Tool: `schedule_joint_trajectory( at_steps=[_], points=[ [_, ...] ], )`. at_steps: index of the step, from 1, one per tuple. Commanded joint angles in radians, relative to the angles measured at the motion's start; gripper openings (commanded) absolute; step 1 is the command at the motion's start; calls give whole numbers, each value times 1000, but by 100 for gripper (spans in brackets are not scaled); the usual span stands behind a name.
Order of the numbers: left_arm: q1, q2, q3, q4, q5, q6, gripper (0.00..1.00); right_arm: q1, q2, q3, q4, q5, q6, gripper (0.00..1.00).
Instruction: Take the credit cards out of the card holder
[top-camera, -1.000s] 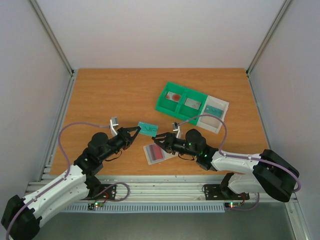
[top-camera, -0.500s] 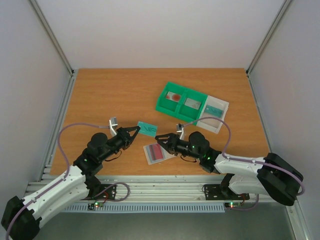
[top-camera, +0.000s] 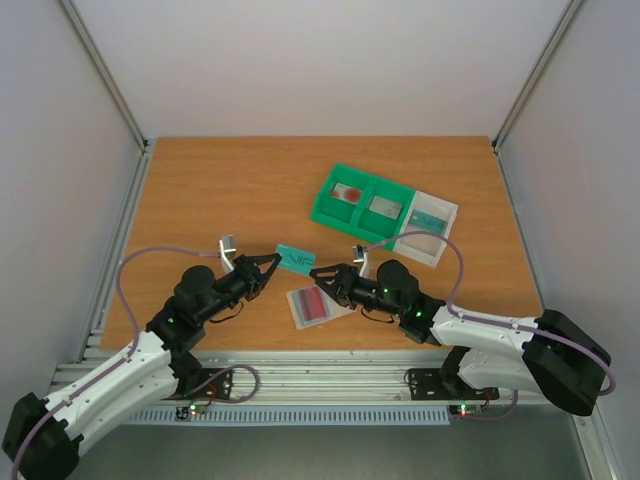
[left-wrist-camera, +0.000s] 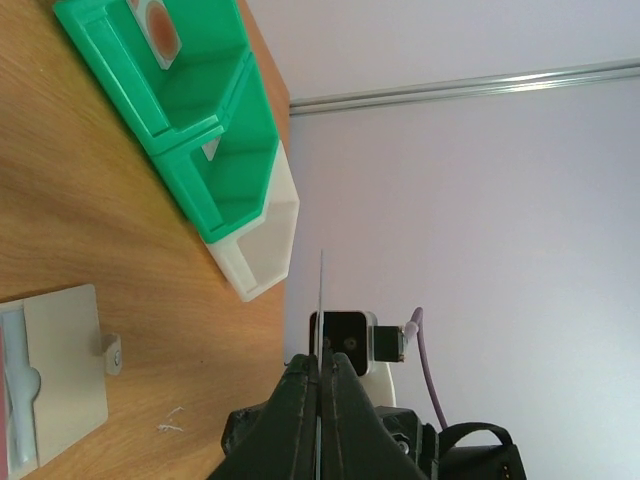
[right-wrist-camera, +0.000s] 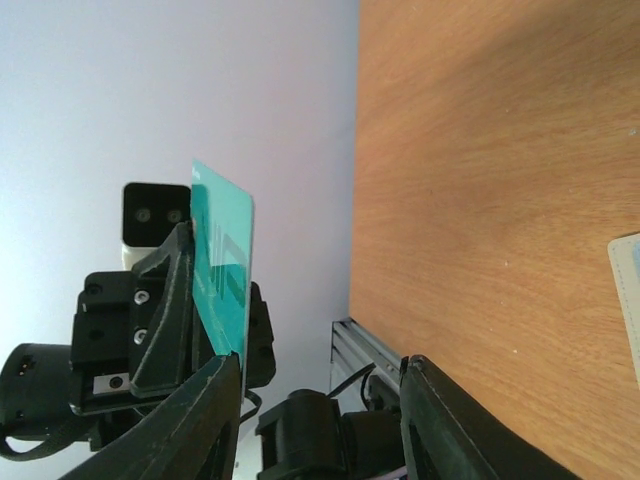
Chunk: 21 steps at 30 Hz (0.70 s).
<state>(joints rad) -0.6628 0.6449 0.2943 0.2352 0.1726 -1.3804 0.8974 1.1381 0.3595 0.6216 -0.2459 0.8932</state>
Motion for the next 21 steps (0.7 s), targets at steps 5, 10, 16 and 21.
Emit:
schedule_joint_trajectory(
  at_steps=[5, 10, 16, 21],
  points=[
    [-1, 1, -4, 61, 11, -12, 0, 6, 51, 48, 104, -17, -16, 39],
    [-1, 4, -11, 73, 3, -9, 0, 6, 62, 55, 108, -15, -27, 36],
    [-1, 8, -15, 87, 5, -9, 1, 6, 75, 40, 156, -31, -15, 20],
    [-1, 9, -18, 89, 11, -5, 1, 6, 66, 18, 170, -24, -38, 2]
  ],
)
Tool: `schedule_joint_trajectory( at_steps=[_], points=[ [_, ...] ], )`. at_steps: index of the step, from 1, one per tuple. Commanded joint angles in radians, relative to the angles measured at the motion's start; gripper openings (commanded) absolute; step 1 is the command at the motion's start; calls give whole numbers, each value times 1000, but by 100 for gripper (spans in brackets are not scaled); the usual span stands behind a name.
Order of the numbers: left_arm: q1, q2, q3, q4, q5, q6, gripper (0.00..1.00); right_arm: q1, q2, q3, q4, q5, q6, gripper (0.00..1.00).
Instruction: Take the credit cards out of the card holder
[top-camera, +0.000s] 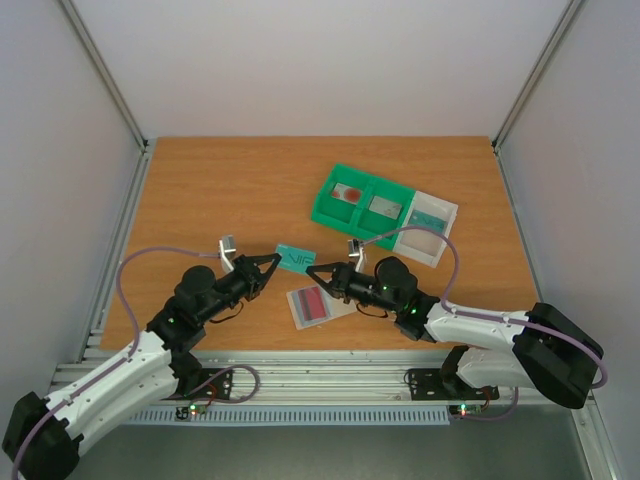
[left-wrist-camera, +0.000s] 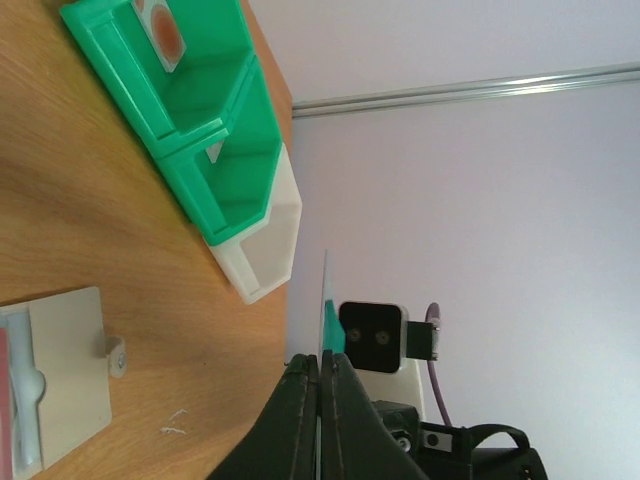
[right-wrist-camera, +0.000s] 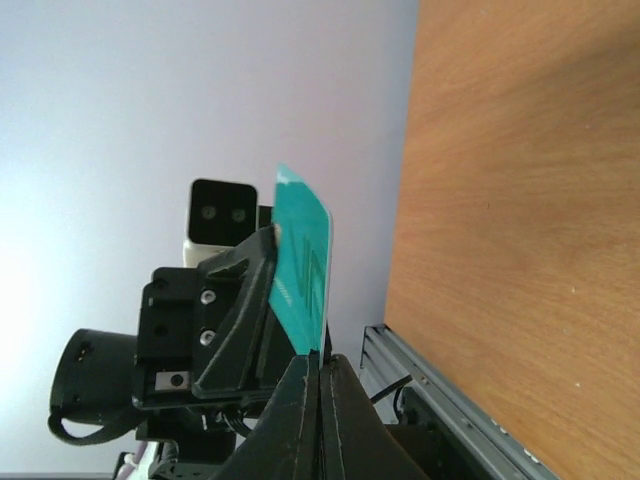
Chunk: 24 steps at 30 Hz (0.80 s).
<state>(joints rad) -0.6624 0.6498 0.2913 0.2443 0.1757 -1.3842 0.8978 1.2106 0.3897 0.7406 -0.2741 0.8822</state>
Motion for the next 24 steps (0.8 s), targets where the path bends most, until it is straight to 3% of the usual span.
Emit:
schedule_joint_trajectory(
  at_steps=[1, 3, 8, 11, 16, 18, 24],
  points=[
    [-2, 4, -13, 82, 14, 1, 2, 6, -10, -13, 50, 4, -34, 1],
    [-2, 2, -5, 71, 29, 16, 11, 5, -19, -14, 37, 3, -48, 1],
    [-1, -37, 34, -72, 18, 75, 50, -2, -38, 14, -83, -19, -124, 1],
    [-2, -63, 79, -218, 1, 129, 70, -19, -55, 55, -221, -26, -204, 1],
    [-2, -83, 178, -491, -54, 258, 94, -110, -102, 89, -404, -79, -267, 1],
    [-2, -80, 210, -580, -86, 313, 99, -151, -133, 108, -502, -83, -314, 1],
    [-1, -47, 288, -723, -108, 468, 99, -259, -234, 228, -912, -39, -505, 1]
  ],
)
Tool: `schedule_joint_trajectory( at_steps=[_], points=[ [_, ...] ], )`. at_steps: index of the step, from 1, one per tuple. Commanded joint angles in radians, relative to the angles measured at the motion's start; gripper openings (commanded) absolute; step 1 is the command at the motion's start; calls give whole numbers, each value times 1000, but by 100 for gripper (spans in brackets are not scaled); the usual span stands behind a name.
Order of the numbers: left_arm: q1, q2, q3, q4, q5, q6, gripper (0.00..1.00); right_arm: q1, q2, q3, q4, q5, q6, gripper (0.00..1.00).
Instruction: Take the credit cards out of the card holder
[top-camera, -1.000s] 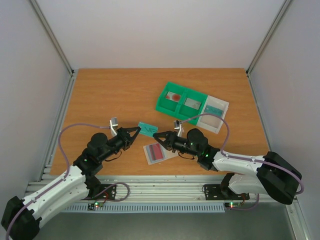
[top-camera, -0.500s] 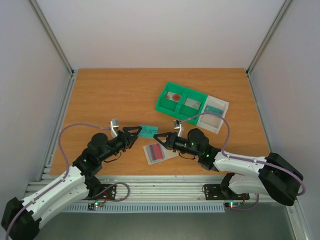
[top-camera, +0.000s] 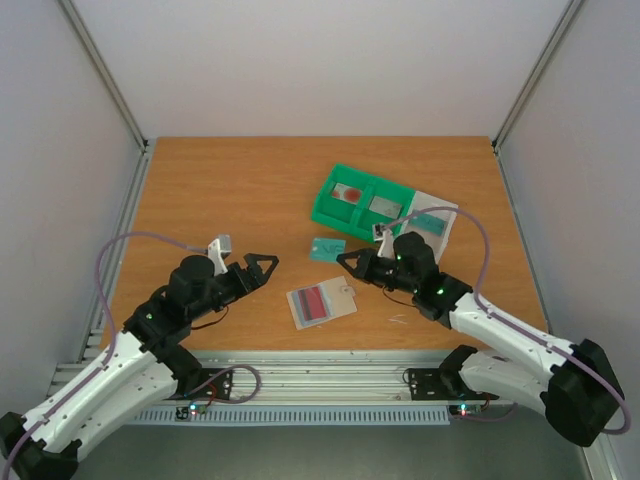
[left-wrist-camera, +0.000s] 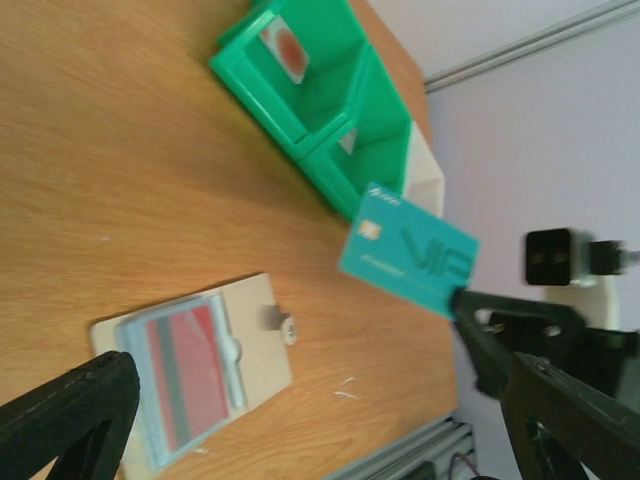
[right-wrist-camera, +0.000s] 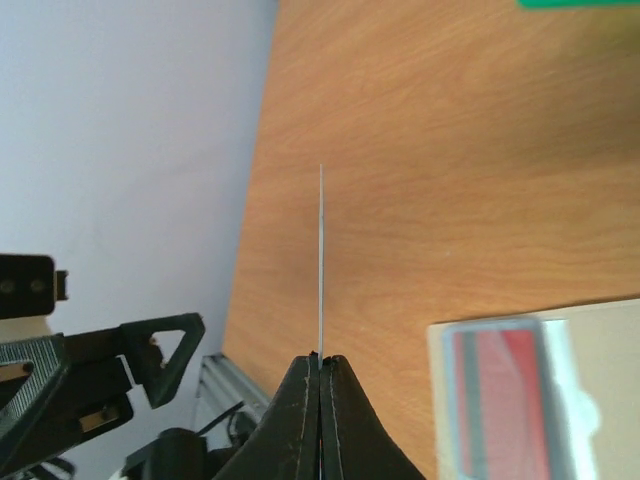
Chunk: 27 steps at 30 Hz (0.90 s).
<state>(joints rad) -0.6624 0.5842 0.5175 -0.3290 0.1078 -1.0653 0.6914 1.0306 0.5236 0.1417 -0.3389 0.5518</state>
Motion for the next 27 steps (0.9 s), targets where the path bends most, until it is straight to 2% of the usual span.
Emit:
schedule_joint_trajectory(
  at_steps=[1, 11, 18, 23, 27],
  points=[
    [-2, 29, 73, -170, -39, 179, 99, -70, -62, 128, -371, 43, -214, 1],
    [-1, 105, 147, -305, -17, 409, 99, -237, -13, 408, -788, 185, -469, 1],
    [-2, 118, 191, -368, -2, 532, 99, -406, 99, 525, -885, 162, -501, 1],
    [-1, 118, 187, -354, 22, 536, 99, -500, 141, 557, -907, 250, -529, 1],
    [-1, 125, 199, -366, 25, 543, 99, -585, 231, 582, -914, 253, -536, 1]
  ],
)
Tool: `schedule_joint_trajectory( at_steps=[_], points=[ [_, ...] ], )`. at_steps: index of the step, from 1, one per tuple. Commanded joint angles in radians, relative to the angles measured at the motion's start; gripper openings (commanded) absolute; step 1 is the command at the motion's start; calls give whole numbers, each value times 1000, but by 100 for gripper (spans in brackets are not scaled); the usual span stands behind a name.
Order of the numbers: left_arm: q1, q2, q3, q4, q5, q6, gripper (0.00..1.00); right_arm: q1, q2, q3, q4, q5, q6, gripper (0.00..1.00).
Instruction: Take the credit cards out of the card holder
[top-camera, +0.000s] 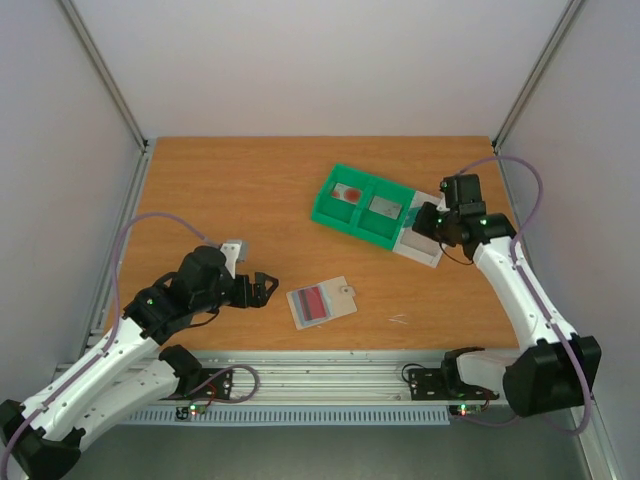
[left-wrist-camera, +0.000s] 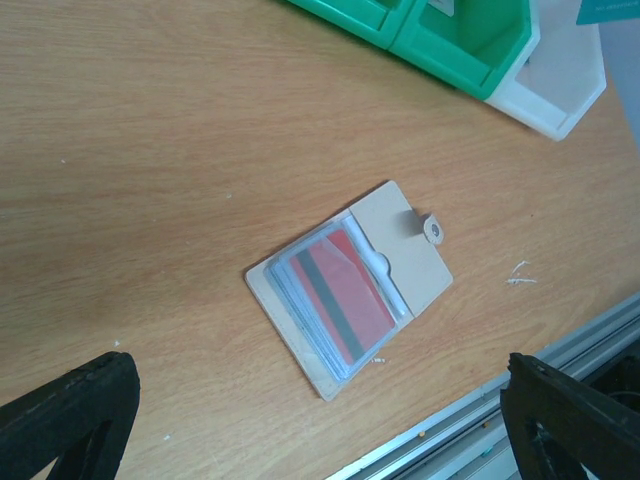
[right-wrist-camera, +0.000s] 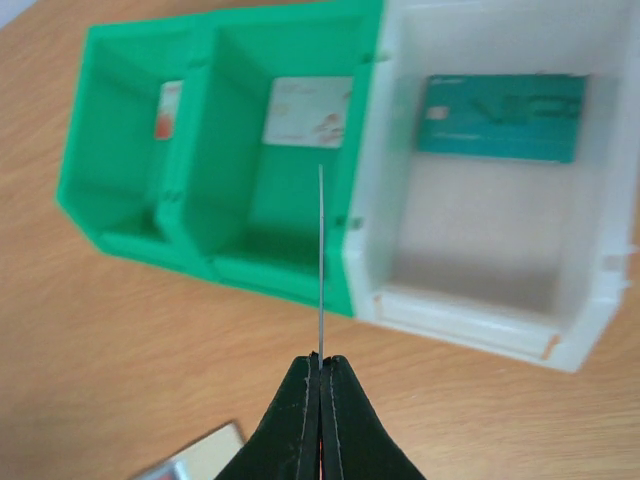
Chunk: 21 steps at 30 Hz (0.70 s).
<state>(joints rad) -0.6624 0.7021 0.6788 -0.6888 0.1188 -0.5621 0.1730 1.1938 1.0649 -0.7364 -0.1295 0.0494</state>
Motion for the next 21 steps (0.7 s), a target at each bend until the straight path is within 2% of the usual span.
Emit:
schedule_joint_trajectory(
  at_steps=[1, 9, 21],
  points=[
    [-2, 6, 39, -7, 9, 40, 99, -80, 88, 46, -34, 45, -68, 1],
    [0, -18, 46, -19, -22, 47, 99, -200, 214, 65, 45, -42, -91, 1],
    [0, -14, 34, -1, -29, 26, 99, -247, 376, 129, 90, -151, -120, 1]
  ],
)
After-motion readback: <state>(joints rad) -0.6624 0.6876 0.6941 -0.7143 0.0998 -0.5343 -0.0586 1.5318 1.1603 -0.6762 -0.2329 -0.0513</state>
